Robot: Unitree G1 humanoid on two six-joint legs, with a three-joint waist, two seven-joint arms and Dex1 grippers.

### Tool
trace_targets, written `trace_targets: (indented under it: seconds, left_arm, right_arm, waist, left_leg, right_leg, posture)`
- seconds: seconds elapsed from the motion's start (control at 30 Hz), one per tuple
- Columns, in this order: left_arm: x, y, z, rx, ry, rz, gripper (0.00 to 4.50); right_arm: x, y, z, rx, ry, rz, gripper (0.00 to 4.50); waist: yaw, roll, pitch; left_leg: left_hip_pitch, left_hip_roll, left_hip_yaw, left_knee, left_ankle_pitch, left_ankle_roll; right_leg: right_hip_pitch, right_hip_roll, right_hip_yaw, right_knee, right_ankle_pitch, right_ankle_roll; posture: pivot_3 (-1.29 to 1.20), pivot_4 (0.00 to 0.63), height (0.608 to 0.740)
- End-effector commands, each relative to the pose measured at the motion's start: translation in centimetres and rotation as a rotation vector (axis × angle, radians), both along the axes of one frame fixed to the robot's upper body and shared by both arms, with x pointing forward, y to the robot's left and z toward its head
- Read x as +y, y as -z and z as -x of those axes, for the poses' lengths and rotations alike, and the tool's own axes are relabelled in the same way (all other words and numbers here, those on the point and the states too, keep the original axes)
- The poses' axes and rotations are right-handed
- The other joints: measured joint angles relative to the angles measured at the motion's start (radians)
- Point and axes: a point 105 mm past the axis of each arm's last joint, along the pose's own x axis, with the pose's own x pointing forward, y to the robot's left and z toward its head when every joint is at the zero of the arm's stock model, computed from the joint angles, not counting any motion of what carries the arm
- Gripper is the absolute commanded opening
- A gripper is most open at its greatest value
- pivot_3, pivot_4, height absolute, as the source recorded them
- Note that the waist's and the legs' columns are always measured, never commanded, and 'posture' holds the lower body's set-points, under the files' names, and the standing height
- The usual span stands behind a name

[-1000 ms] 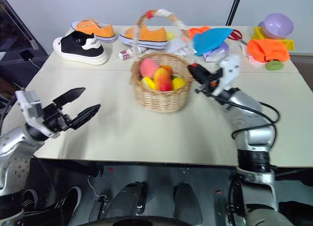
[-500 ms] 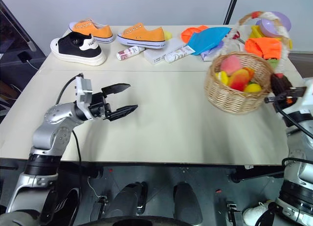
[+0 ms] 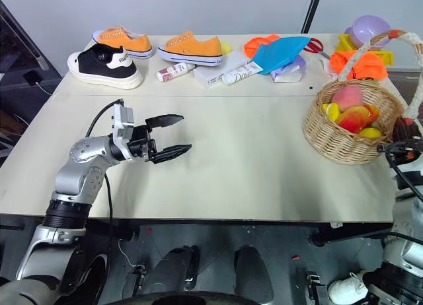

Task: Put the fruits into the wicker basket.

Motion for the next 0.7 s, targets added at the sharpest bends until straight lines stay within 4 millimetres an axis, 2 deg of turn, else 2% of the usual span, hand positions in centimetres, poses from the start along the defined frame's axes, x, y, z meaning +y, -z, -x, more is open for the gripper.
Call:
trace_targets:
  seconds: [0.03,0.2,0.4,0.5,0.57,0.67,0.7]
  left_arm:
    - [0.5,-0.7,0.4,-0.040,-0.012,0.007,4.50]
    - [0.7,-0.6,0.5,-0.038,-0.025,0.008,4.50]
    - [0.9,-0.2,0.5,-0.031,-0.032,0.006,4.50]
    - [1.8,0.0,-0.1,-0.030,-0.083,0.012,4.50]
    - [2.3,0.2,-0.3,-0.037,-0.113,0.009,4.50]
    - [3.5,1.2,-0.4,-0.040,-0.180,-0.015,4.50]
    - [4.0,1.6,-0.5,-0.030,-0.216,-0.011,4.50]
  right_arm:
    - [0.1,-1.6,0.4,-0.074,0.010,0.018,1.87]
    - [0.2,-2.1,0.3,-0.076,0.003,0.034,4.46]
    - [1.5,-2.2,1.6,-0.071,-0.015,0.036,4.46]
    - [4.1,-1.6,3.6,-0.086,0.008,0.046,4.46]
    - [4.6,-0.9,4.5,-0.083,0.019,0.042,4.46]
    - [8.5,0.0,5.5,-0.089,-0.062,0.043,4.46]
    - [10.4,0.5,5.0,-0.067,-0.137,0.068,4.46]
  waist:
    - [0.000,0.000,0.000]
    - [0.001,0.000,0.000]
    - [0.001,0.000,0.000]
    - [0.002,0.000,-0.001]
    - [0.001,0.000,-0.001]
    - [-0.002,0.001,-0.001]
    - [-0.004,0.001,-0.001]
  left_leg:
    - [0.000,0.000,0.000,0.000,0.000,0.000]
    - [0.000,0.000,0.000,0.000,0.000,0.000]
    - [0.001,0.000,-0.001,0.000,0.000,0.000]
    - [0.001,0.000,-0.002,0.000,0.000,0.000]
    - [0.001,0.001,-0.003,-0.001,0.000,0.000]
    - [0.002,0.000,0.000,-0.001,0.000,0.000]
    - [0.004,0.000,0.000,-0.002,0.000,0.000]
  right_leg:
    - [0.000,0.000,0.000,0.000,0.000,0.000]
    - [0.001,0.000,0.000,0.000,0.000,0.000]
    - [0.001,0.000,0.000,0.000,0.000,0.000]
    - [0.001,0.000,0.000,0.000,0.000,0.000]
    - [0.001,0.001,0.000,0.000,0.000,0.000]
    - [0.001,0.000,0.001,0.000,0.000,0.000]
    - [0.002,0.000,0.001,0.000,0.000,0.000]
  posture:
    - [0.00,0.150,0.740]
    - [0.00,0.150,0.740]
    - [0.00,0.150,0.740]
    - [0.00,0.150,0.740]
    - [0.00,0.150,0.740]
    - [0.00,0.150,0.740]
    - [0.00,0.150,0.740]
